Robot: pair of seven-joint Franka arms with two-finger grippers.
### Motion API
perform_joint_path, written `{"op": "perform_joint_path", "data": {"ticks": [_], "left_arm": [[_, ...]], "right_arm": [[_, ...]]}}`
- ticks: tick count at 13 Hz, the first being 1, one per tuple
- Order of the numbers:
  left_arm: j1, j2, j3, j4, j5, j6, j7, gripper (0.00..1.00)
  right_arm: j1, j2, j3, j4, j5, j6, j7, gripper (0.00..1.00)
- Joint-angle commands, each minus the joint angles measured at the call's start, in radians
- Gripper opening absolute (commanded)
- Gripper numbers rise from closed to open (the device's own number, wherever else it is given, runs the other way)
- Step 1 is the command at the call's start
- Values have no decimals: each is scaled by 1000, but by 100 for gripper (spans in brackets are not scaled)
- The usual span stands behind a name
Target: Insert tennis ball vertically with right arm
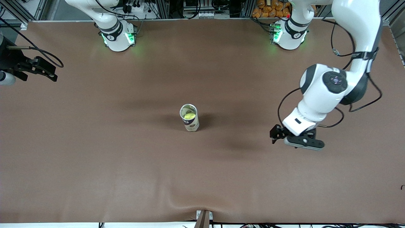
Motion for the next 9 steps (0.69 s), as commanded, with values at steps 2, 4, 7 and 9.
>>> {"op": "perform_joint_path", "data": {"ticks": [2, 4, 7, 9], "left_arm": [[18, -18, -5, 169, -44, -304, -7, 100], [13, -4, -1, 232, -28, -343, 5, 100], [34, -48, 18, 265, -27, -484, -4, 100], [77, -93, 24, 279, -25, -583, 1, 100]], "right_arm": [[-20, 15, 12, 28, -17, -16, -10, 100], [-23, 15, 10, 28, -16, -12, -8, 100], [-49, 18, 10, 28, 0, -8, -10, 100], [-49, 18, 12, 26, 1, -8, -8, 100]]}}
